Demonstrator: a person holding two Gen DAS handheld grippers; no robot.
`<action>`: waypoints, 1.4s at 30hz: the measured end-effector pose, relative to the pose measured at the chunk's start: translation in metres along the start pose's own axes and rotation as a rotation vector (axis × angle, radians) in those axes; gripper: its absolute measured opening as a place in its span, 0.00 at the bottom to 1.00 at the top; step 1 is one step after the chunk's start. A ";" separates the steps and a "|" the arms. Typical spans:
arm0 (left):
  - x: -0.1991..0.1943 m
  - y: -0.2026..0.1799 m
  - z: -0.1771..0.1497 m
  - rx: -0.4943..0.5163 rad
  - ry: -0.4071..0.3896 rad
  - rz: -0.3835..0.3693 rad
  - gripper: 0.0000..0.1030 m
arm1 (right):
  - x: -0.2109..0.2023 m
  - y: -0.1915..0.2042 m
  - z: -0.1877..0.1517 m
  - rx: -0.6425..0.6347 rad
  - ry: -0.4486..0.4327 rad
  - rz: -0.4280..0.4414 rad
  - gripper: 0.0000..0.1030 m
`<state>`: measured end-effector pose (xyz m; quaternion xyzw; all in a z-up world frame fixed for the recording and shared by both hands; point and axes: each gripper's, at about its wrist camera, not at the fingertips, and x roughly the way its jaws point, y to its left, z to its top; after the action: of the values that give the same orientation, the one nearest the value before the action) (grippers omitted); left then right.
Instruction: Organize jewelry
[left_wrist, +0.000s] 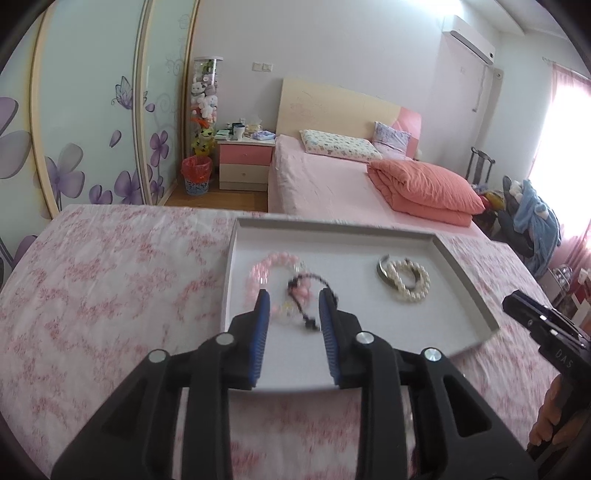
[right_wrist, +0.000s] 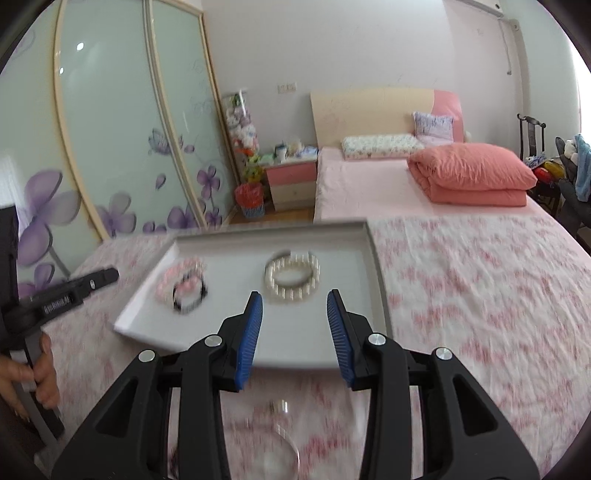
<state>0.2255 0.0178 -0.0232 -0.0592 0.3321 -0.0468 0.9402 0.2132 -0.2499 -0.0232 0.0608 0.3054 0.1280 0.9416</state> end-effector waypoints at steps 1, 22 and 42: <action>-0.003 0.001 -0.006 0.005 0.007 -0.004 0.30 | 0.001 0.001 -0.008 -0.008 0.033 0.010 0.37; -0.025 -0.004 -0.052 0.047 0.077 -0.060 0.40 | 0.040 0.015 -0.055 -0.075 0.272 -0.021 0.15; -0.025 -0.039 -0.094 0.209 0.217 -0.203 0.40 | 0.035 -0.033 -0.051 0.068 0.246 -0.210 0.15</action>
<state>0.1450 -0.0251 -0.0747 0.0109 0.4171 -0.1817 0.8904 0.2176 -0.2702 -0.0902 0.0445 0.4270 0.0252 0.9028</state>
